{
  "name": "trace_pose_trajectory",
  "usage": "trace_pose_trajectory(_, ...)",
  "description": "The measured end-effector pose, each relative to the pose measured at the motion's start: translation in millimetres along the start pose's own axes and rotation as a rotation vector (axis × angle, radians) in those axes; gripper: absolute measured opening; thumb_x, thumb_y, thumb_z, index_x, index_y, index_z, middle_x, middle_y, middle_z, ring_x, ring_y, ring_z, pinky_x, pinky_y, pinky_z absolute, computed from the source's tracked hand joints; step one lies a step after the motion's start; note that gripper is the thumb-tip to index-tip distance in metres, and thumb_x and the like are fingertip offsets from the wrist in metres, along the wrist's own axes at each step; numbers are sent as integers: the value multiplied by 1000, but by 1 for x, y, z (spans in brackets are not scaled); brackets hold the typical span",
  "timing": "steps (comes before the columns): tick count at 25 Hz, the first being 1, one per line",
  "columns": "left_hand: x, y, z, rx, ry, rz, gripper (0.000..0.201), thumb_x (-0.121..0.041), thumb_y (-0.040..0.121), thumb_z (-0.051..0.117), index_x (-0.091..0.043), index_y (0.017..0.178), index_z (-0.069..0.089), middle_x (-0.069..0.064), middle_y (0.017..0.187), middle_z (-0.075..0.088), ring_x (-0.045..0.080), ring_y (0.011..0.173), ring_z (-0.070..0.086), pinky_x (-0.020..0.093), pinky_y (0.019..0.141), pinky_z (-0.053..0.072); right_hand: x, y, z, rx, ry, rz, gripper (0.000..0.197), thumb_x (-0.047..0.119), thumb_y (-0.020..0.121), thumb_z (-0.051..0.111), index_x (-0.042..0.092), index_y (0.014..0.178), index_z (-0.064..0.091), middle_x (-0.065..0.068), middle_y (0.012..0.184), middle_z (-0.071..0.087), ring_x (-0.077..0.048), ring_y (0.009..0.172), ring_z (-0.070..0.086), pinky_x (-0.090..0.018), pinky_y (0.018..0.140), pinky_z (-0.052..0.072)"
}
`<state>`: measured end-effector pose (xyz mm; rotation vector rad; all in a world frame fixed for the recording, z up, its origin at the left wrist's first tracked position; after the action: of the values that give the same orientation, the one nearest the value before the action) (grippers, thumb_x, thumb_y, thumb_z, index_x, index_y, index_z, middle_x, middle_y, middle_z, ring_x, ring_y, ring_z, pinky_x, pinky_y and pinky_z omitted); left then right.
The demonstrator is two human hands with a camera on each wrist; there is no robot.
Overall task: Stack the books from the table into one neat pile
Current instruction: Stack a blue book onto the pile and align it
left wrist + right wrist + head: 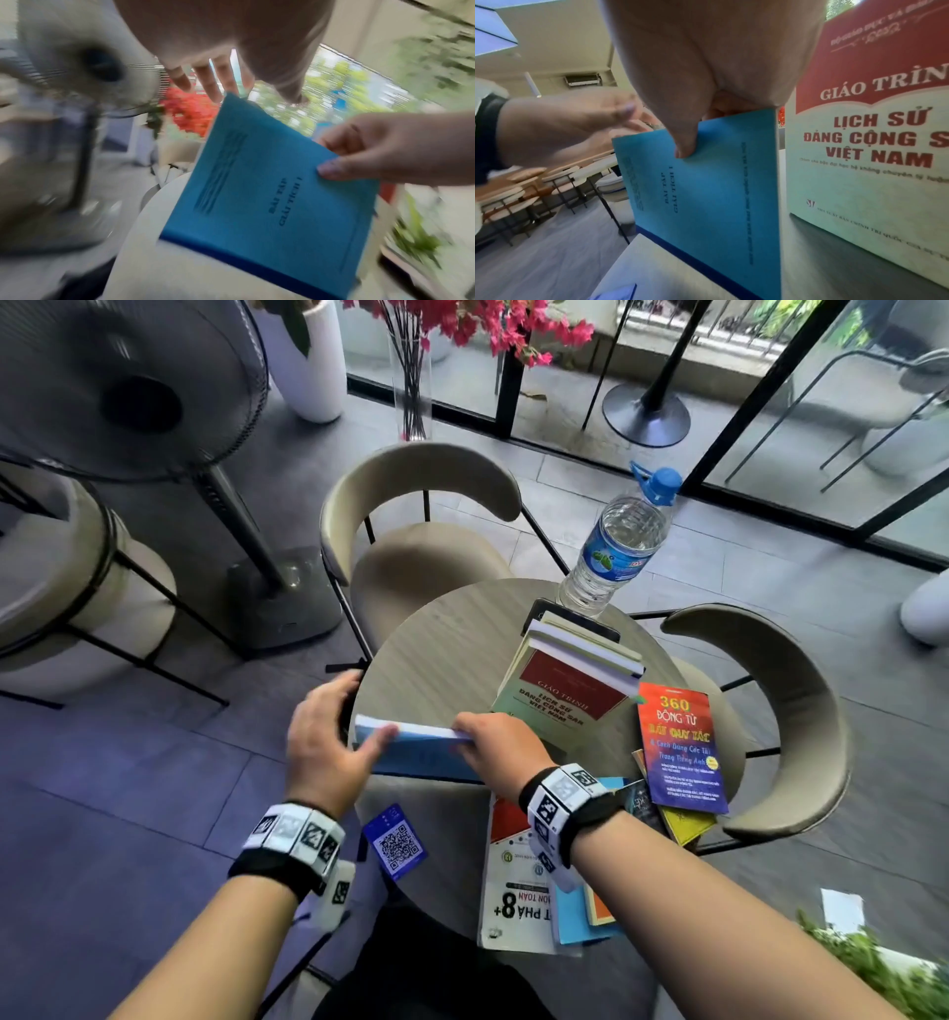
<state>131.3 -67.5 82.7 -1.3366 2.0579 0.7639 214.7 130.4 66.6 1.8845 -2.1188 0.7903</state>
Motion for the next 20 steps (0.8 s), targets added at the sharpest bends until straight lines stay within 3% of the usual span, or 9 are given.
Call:
trace_pose_trajectory(3, 64, -46, -5, -230, -546, -644, 50, -54, 104, 36, -28, 146, 40, 10, 142, 57, 29, 125, 59, 37, 101, 44, -15, -16, -10, -108, 291, 41, 11, 28, 95, 66, 19, 92, 61, 1, 80, 65, -21, 76, 60, -36, 68, 47)
trace_pose_trajectory(5, 72, -60, 27, -119, -784, -810, 66, -69, 97, 31, -28, 148, 38, 13, 139, 60, 31, 120, 63, 42, 97, 47, -24, -27, -12, -151, 519, 97, 10, 25, 96, 67, 19, 91, 62, 0, 81, 66, -12, 74, 58, -33, 68, 48)
trace_pose_trajectory(7, 50, -55, 52, 93, -787, -729, 74, -75, 90, 44, -27, 145, 44, 7, 129, 66, 23, 111, 67, 40, 93, 50, -29, -36, -14, -198, 681, 139, 6, 23, 97, 66, 19, 92, 64, -2, 85, 68, -10, 75, 59, -28, 66, 48)
trace_pose_trajectory(10, 11, -41, 69, 238, -731, -598, 40, -40, 91, 68, -28, 126, 55, 10, 113, 70, 25, 106, 70, 42, 89, 58, -37, -49, -15, -248, 843, 180, 5, 22, 99, 63, 22, 102, 67, 1, 96, 73, -15, 89, 68, -27, 76, 54)
trace_pose_trajectory(13, -12, -26, 73, 288, -734, -563, 27, -9, 96, 66, -28, 114, 59, 9, 110, 71, 29, 108, 70, 38, 80, 62, -61, -61, -11, -282, 969, 256, 9, 22, 99, 64, 26, 105, 69, 1, 104, 76, -19, 99, 71, -39, 87, 58)
trace_pose_trajectory(16, -23, -18, 79, 358, -695, -471, 33, -5, 98, 62, -35, 112, 61, 3, 114, 72, 25, 110, 69, 40, 86, 61, -79, -75, -7, -274, 943, 283, 12, 19, 96, 67, 29, 102, 72, 6, 105, 77, -16, 101, 72, -39, 90, 58)
trace_pose_trajectory(20, -48, -7, 88, 474, -550, -260, 45, -11, 97, 64, -54, 111, 62, -3, 111, 71, 19, 107, 68, 44, 93, 59, -103, -96, -12, -293, 815, 339, 16, 20, 93, 71, 33, 102, 75, 17, 102, 77, 1, 98, 70, -24, 85, 55)
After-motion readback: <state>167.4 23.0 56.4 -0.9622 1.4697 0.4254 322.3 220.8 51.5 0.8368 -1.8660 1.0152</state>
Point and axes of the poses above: each hand's wrist, its own y-axis towards the middle knuckle, its own z-axis out of the palm, x = y × z, the point moved 8 cm from there along y, towards the middle knuckle
